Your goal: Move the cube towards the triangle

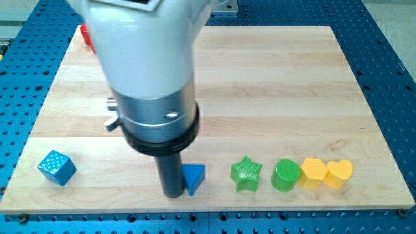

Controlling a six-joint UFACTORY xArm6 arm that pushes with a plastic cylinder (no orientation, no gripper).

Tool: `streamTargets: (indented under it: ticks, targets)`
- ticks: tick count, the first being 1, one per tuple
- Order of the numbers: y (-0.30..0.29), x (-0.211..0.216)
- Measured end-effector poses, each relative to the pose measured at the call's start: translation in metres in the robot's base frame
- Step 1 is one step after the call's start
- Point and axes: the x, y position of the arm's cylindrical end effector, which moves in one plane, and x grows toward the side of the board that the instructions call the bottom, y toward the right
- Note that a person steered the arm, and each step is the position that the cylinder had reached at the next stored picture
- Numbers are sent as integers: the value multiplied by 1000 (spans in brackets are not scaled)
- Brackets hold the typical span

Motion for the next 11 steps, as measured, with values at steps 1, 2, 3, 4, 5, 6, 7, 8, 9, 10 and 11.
streamTargets:
  ticks: [1, 2, 3, 4, 5, 6, 7, 8, 9, 10, 11]
  targets:
    - [3, -15]
    - [-45, -18]
    - [-125, -43]
    - [-161, -89]
    - [-260, -92]
    - [-230, -30]
    - [-150, -27]
    - [-131, -35]
    - [-129, -54]
    - [-91, -65]
    - [-82, -33]
